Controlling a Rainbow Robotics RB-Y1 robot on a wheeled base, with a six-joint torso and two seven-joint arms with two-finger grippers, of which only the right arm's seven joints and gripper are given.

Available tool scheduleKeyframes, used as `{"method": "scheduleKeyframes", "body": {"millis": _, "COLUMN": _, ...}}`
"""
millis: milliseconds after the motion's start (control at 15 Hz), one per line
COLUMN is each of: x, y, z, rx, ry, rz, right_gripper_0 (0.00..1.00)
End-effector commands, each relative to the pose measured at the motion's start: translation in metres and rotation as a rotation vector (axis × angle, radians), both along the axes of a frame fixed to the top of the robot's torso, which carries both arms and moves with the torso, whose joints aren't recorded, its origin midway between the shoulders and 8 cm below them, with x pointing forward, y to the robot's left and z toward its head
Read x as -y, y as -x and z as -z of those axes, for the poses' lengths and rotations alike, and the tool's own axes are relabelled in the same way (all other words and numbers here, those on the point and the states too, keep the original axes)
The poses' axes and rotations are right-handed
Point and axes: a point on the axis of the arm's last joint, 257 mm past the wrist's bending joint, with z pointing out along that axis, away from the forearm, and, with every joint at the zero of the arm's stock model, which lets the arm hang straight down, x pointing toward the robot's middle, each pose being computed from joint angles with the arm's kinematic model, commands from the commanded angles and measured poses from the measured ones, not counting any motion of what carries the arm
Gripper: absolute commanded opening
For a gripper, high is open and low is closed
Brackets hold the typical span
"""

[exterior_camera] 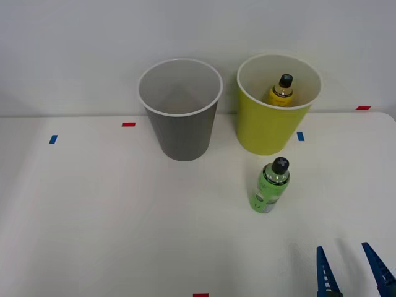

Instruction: Put cans in the gray bin, plastic bottles in the light green bin

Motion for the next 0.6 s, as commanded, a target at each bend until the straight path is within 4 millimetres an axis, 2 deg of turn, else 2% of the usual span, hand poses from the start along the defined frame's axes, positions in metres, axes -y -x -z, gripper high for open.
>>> {"method": "scheduleKeyframes", "body": {"millis": 67, "x": -0.027, "y": -0.022, "z": -0.007, "rx": 0.025, "ry": 0.000, "rz": -0.078, "right_gripper_0": 1.00}}
{"method": "scheduleKeyframes", "body": {"millis": 200, "x": -0.047, "y": -0.038, "z": -0.010, "rx": 0.031, "ry": 0.011, "rz": -0.132, "right_gripper_0": 1.00}}
{"method": "scheduleKeyframes", "body": {"millis": 600, "x": -0.086, "y": -0.087, "z": -0.015, "rx": 0.015, "ry": 0.003, "rz": -0.188, "right_gripper_0": 1.00}}
